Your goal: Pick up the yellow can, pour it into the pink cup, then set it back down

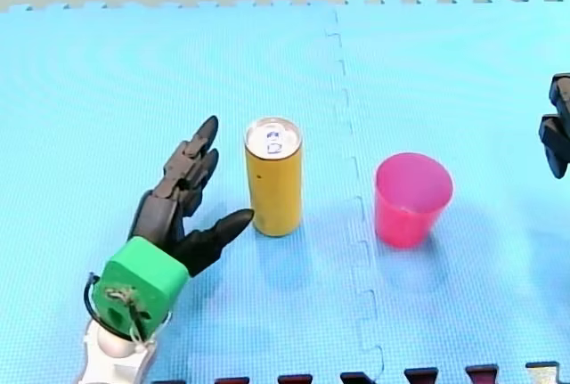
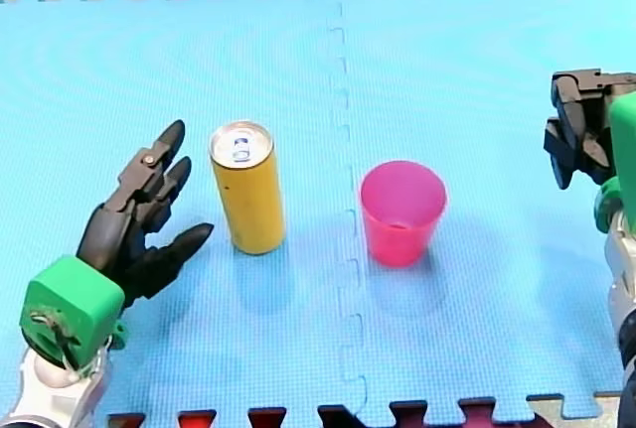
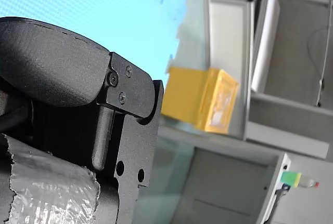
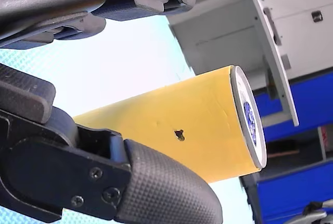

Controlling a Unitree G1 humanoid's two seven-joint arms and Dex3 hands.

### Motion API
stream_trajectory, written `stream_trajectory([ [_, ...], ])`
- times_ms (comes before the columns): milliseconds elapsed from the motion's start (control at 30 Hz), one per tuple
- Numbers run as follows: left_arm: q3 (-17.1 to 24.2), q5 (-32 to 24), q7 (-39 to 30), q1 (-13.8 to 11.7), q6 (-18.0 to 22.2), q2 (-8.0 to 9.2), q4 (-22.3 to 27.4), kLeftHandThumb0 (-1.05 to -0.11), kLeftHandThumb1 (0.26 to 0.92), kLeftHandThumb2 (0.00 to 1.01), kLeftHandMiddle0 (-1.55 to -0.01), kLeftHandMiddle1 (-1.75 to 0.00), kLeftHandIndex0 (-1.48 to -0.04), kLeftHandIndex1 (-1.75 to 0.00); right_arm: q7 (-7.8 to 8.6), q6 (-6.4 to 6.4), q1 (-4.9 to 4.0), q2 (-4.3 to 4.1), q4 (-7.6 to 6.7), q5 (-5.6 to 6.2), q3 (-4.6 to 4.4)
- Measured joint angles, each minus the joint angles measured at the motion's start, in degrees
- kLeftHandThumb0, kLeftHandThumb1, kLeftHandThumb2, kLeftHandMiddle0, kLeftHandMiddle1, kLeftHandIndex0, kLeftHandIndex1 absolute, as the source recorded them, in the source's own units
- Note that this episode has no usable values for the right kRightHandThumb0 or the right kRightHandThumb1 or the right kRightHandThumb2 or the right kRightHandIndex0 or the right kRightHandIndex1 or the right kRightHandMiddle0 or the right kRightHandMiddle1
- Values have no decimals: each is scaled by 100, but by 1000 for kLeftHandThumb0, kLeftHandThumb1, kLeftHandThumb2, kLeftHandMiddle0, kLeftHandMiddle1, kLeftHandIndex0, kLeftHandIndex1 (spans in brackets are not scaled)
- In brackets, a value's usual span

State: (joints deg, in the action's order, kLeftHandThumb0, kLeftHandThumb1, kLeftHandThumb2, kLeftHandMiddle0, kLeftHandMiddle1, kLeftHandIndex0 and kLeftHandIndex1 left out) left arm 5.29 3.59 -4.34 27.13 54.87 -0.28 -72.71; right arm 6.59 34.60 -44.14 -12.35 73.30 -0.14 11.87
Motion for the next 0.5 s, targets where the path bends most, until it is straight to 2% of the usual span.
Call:
stream_trajectory([
  [267, 408, -628, -601, 0, -40, -258, 16, -1048, 762, 0, -204, -5, -156, -3, 21, -14, 0, -7, 1, 9, 18],
  [500, 576, -831, -888, 1, -54, -321, 34, -1048, 765, 2, -208, -6, -159, -4, 54, -20, 0, -27, 1, 16, 27],
])
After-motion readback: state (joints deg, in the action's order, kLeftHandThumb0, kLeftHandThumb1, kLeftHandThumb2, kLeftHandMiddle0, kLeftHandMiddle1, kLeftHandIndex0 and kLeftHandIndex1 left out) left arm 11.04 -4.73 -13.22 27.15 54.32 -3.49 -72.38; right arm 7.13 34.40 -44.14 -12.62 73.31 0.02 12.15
